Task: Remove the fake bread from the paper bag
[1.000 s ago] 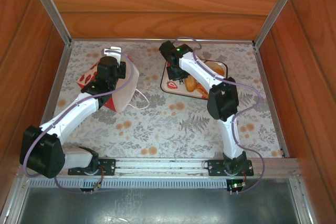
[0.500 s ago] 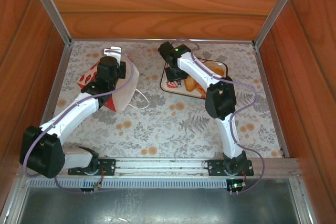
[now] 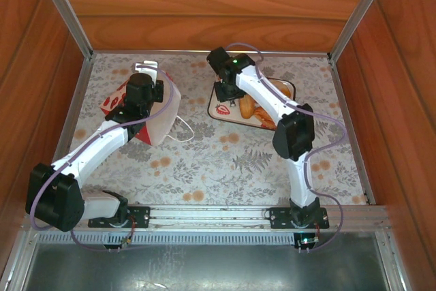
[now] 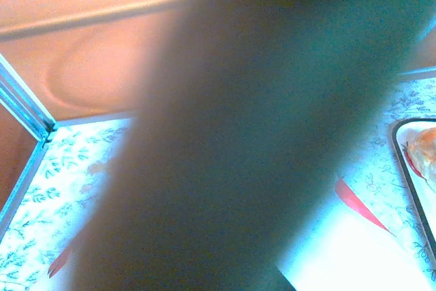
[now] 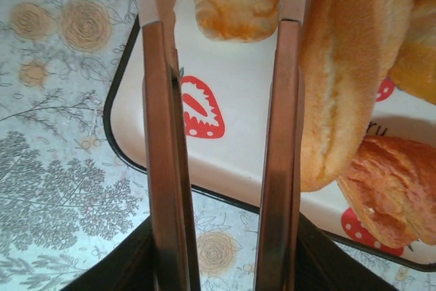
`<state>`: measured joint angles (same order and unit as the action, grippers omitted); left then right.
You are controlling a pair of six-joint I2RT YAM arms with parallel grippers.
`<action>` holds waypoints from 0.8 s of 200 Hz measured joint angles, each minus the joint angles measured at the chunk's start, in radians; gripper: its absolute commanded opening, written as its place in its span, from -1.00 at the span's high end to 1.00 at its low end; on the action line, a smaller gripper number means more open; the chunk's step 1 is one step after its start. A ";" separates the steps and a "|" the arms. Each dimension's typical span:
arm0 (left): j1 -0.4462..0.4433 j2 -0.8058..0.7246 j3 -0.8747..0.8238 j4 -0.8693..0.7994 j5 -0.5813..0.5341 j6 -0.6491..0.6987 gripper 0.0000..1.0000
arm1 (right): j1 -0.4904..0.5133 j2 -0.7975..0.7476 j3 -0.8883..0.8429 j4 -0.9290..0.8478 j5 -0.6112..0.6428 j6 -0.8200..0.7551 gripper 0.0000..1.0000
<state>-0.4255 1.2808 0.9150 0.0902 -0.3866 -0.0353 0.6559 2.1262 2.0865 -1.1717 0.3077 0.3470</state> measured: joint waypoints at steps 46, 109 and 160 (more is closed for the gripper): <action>0.000 0.000 0.000 0.000 0.000 0.000 1.00 | 0.026 -0.103 -0.097 -0.002 -0.046 0.028 0.49; 0.000 -0.019 0.000 0.000 0.000 0.001 1.00 | 0.044 -0.203 -0.360 0.016 -0.243 0.063 0.65; 0.000 -0.021 0.000 -0.001 0.000 0.001 1.00 | 0.045 -0.203 -0.427 0.035 -0.312 0.072 0.69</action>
<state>-0.4255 1.2598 0.9150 0.0895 -0.3862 -0.0345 0.7006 1.9228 1.6592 -1.1366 -0.0044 0.4191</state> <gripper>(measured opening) 0.063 0.258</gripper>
